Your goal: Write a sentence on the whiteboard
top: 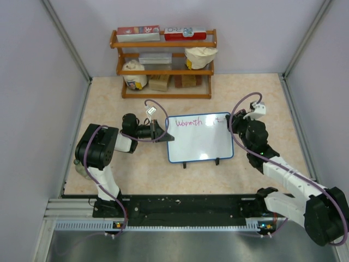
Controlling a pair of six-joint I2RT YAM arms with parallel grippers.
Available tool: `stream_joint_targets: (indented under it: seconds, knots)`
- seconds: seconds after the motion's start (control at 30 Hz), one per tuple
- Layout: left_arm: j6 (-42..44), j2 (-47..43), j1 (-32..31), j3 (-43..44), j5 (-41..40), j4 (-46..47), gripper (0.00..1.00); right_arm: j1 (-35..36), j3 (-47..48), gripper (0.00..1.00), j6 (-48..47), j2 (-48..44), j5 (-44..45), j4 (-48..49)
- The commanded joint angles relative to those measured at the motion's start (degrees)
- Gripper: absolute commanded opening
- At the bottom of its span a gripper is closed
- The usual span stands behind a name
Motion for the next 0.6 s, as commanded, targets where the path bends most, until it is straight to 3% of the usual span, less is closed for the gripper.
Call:
stream_joint_targets:
  seconds: [0.0, 0.57]
  knots:
    - [-0.43, -0.41, 0.01, 1.02, -0.94, -1.2, 0.0, -0.75, -1.09, 0.0, 0.17, -1.61, -0.76, -0.53]
    - [-0.43, -0.33, 0.1, 1.02, -1.03, -1.2, 0.0, -0.74, 0.57, 0.0, -0.35, -1.97, 2.05, -1.76]
